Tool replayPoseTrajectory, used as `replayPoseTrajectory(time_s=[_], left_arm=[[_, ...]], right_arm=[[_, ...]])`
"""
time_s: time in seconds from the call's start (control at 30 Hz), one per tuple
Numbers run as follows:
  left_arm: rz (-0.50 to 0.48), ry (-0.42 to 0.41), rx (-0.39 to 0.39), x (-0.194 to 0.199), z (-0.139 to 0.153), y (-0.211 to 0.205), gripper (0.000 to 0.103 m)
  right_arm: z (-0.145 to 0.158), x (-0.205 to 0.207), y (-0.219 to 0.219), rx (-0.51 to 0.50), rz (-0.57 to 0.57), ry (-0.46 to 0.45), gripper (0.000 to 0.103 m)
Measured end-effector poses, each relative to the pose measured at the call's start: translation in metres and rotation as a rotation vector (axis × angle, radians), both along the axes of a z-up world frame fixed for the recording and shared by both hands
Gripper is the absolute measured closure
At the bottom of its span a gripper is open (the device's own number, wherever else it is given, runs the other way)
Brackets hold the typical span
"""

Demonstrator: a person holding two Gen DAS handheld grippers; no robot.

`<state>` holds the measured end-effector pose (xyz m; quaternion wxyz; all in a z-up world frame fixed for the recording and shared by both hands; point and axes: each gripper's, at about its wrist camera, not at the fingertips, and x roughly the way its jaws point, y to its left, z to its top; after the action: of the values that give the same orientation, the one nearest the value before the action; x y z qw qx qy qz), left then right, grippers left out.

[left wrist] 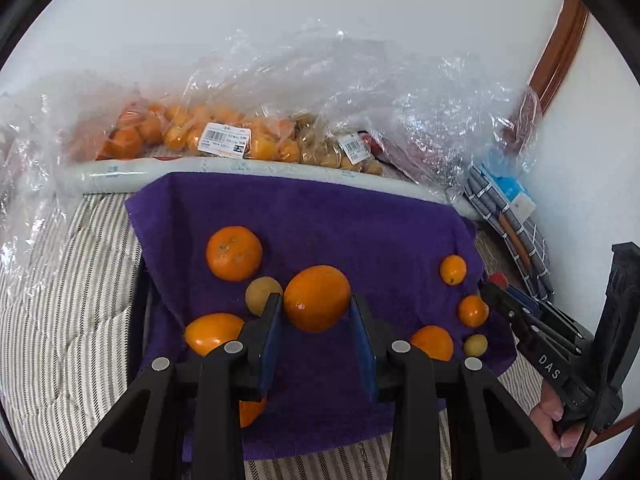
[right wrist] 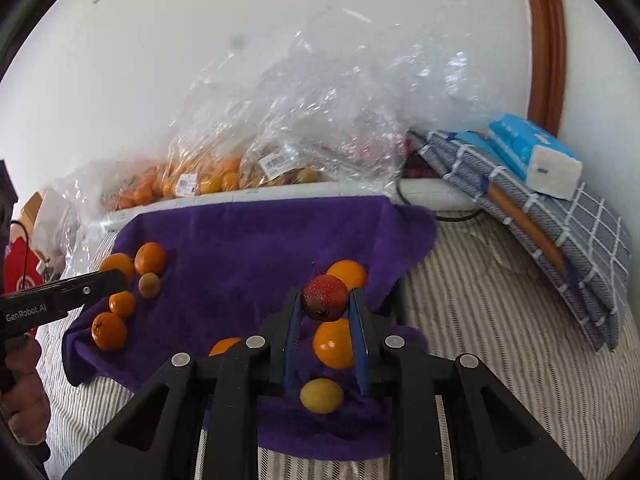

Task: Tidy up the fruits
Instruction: 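Lift and carry the red fruit and orange over the purple towel, then open both grippers to release the fruits onto the purple towel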

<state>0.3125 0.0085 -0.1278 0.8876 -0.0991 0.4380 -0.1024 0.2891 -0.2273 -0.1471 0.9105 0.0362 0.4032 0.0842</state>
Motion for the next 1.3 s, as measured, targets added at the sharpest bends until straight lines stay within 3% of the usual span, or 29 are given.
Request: replayPoseTrajectory(time_s=[0.33, 0.73, 0.8, 0.97, 1.17, 1.3], left_arm=[[-0.021, 0.069, -0.004, -0.001, -0.024, -0.002, 0.071], [-0.006, 0.065, -0.014, -0.006, -0.027, 0.000, 0.071], [-0.001, 0.064, -0.015, -0.009, -0.025, 0.001, 0.070], [0.020, 0.048, -0.018, -0.023, -0.013, 0.008, 0.063], [0.047, 0.008, -0.014, -0.055, 0.013, 0.019, 0.056], [0.051, -0.026, -0.020, -0.084, 0.035, 0.022, 0.052]], right_arm=[[-0.026, 0.004, 0.025, -0.001, 0.096, 0.053, 0.079], [-0.031, 0.006, 0.026, -0.002, 0.097, 0.083, 0.079], [-0.030, 0.004, 0.025, -0.004, 0.083, 0.090, 0.074], [-0.018, -0.007, 0.020, 0.013, 0.039, 0.087, 0.049], [0.014, -0.035, 0.017, 0.020, 0.002, 0.071, 0.037], [0.038, -0.059, 0.016, 0.009, -0.021, 0.077, 0.035]])
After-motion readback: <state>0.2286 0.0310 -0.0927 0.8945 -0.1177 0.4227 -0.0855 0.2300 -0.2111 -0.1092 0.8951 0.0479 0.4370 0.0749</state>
